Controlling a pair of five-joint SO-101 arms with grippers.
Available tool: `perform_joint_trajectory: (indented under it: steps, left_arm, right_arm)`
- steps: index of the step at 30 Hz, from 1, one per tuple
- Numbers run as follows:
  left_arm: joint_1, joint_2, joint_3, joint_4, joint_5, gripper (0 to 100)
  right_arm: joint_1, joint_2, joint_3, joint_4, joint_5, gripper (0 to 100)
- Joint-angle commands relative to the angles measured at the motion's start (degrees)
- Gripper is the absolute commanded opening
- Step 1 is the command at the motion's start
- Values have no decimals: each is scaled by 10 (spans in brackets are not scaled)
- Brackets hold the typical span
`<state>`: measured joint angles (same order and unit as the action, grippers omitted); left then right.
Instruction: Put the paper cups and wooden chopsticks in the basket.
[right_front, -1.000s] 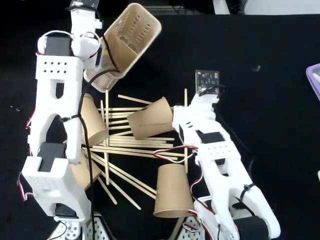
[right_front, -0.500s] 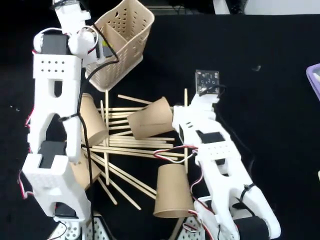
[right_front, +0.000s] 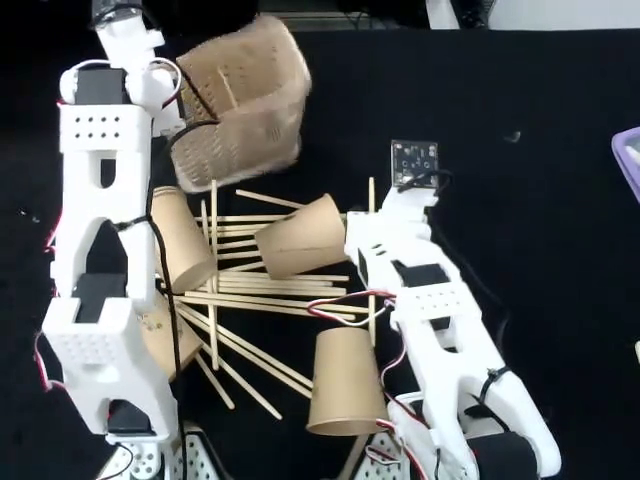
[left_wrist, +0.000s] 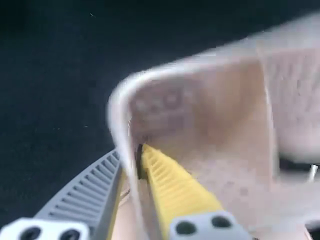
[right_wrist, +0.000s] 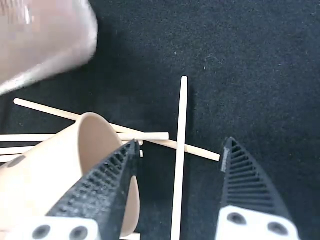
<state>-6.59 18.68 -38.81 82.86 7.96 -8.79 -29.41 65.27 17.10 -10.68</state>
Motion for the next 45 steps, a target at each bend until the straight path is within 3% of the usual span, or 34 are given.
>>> perform_joint_trajectory:
  steps: [1,5,8,18,21,28,35,45]
  left_arm:
    - [-1,-55,-28,-6,-53,28]
    - [24,-46,-32,-4,-156,29]
    - [26,-28,-36,-7,-178,30]
    - [1,18,-39,-8,-162,34]
    - [-14,18,-55,0,-113,38]
    - [-34,23,-118,63,-17,274]
    - [-34,18,-189,70,-11,245]
    - [-32,59,-175,60,-8,245]
  right_arm:
    - [-7,2,-14,-11,1,269]
    - [-7,2,-14,-11,1,269]
    - [-7,2,-14,-11,1,269]
    - [-7,2,-14,-11,1,269]
    - [-7,2,-14,-11,1,269]
    - [-7,2,-14,-11,1,269]
    - [-7,2,-14,-11,1,269]
    - [-7,2,-13,-11,1,269]
